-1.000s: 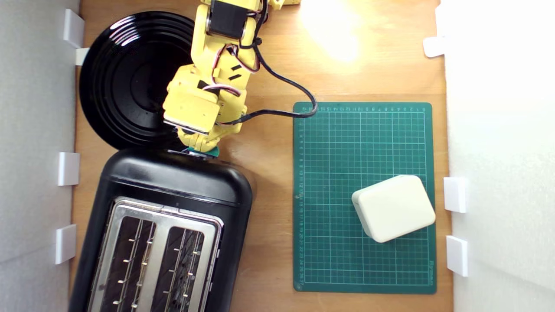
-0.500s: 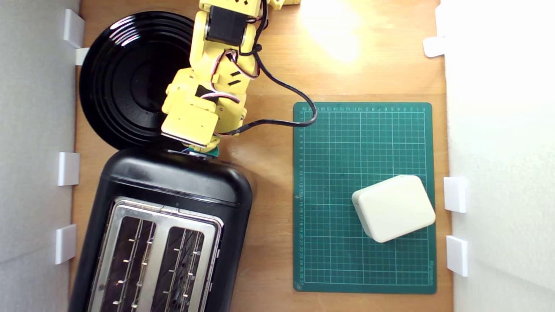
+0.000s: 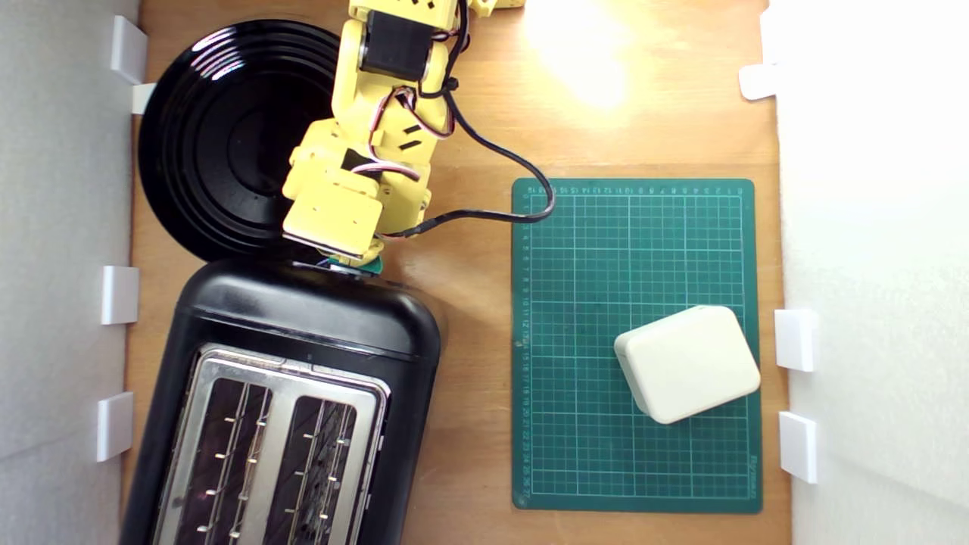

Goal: Start toaster

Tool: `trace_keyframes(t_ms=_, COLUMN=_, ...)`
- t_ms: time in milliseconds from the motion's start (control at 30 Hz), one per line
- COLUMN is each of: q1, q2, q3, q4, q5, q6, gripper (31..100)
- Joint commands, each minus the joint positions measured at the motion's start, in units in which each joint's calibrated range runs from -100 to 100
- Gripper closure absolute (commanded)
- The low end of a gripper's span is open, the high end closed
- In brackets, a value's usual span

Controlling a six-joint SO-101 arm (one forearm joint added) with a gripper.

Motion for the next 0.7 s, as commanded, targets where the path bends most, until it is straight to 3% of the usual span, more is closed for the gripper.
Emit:
trace_keyframes(t_ms=0, q1=-0.78, q2=-1.36, q3=-0.03, q4=-0.55, q5=2.74, q6=0.03, gripper=98.9)
trace_keyframes(t_ms=667, q1=-2.13, q2=-13.10, q3=-4.57, q4=-1.77, q5=2.91, q6=0.24, gripper=98.9)
